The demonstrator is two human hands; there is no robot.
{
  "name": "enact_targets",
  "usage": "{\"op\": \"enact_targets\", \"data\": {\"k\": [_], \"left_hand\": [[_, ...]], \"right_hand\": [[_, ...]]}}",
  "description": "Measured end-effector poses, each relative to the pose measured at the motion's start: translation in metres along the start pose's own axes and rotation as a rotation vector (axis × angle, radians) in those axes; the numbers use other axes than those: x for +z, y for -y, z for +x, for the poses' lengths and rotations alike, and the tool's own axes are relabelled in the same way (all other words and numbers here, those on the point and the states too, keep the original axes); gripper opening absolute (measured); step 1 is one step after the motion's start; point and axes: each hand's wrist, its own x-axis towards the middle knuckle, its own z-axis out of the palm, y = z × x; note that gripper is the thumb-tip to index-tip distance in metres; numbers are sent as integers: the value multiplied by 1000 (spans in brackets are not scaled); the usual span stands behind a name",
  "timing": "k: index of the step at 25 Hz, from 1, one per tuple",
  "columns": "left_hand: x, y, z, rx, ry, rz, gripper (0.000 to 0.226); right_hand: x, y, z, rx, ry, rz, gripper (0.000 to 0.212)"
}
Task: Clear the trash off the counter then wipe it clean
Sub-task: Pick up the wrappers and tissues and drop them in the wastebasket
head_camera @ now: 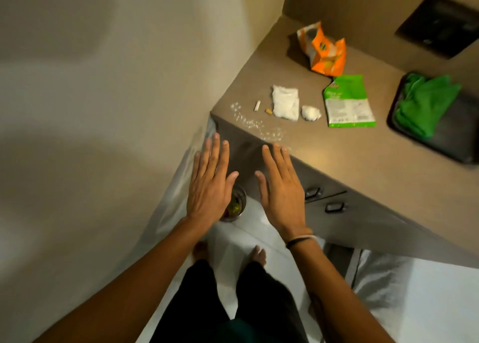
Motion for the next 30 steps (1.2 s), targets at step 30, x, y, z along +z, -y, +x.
{"op": "enact_targets", "data": {"k": [30], "left_hand": [[-6,-152,314,378,14,-148,54]], "right_hand": [[-128,-165,191,307,116,-359,44]]}}
